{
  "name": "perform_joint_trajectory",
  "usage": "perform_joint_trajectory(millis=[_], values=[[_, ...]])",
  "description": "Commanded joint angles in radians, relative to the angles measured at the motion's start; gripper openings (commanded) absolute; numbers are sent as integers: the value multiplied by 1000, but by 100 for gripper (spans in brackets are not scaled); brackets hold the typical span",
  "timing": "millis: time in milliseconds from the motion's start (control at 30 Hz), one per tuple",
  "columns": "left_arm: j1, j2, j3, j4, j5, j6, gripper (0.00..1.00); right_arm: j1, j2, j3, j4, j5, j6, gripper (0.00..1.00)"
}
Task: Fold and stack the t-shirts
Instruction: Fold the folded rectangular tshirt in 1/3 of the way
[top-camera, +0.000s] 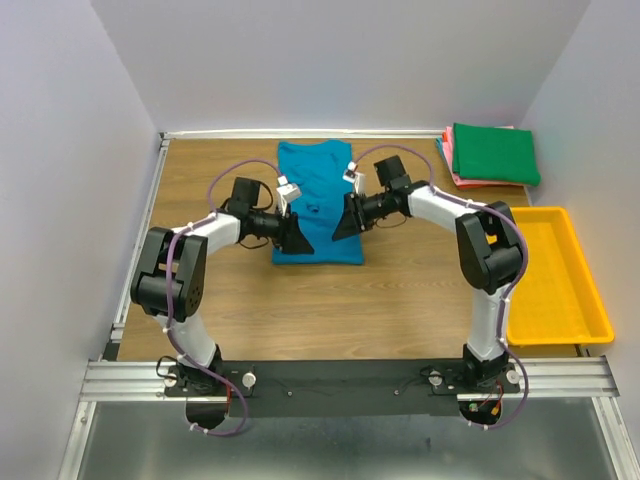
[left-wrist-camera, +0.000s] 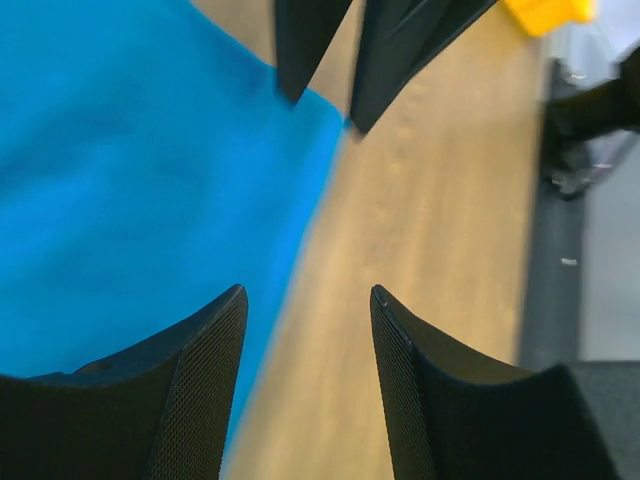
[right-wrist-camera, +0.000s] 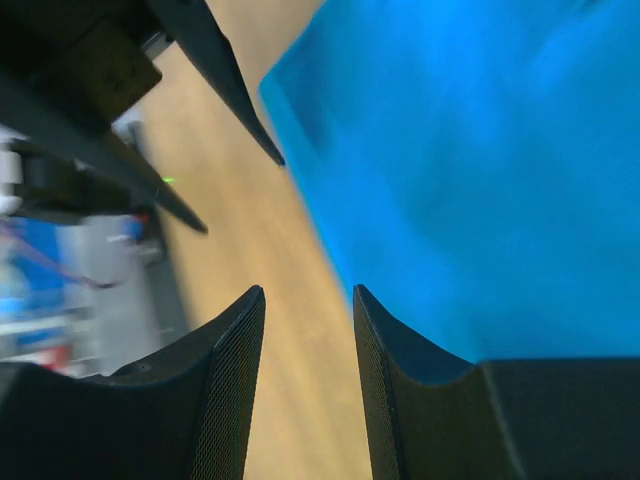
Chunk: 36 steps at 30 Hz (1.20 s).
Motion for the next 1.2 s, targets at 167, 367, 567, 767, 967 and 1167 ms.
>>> perform_joint_trajectory(millis=[167, 367, 567, 767, 967, 1167], values=[[-26, 52, -107, 182, 38, -266, 62, 58, 13, -205, 333, -120, 474, 48], [93, 233, -133, 212, 38, -297, 62, 27, 113, -280, 330, -72, 409, 47], [152, 240, -145, 157, 33, -237, 62, -45, 125, -320, 307, -23, 347, 46], [153, 113, -142, 12, 73, -62, 63, -46, 21, -282, 218, -41, 271, 47], [153, -85, 20, -365, -3, 407, 61, -45, -177, -173, -22, -9, -27, 47], [150, -228, 97, -547, -194, 799, 57, 29, -274, -141, -173, 323, -484, 48]])
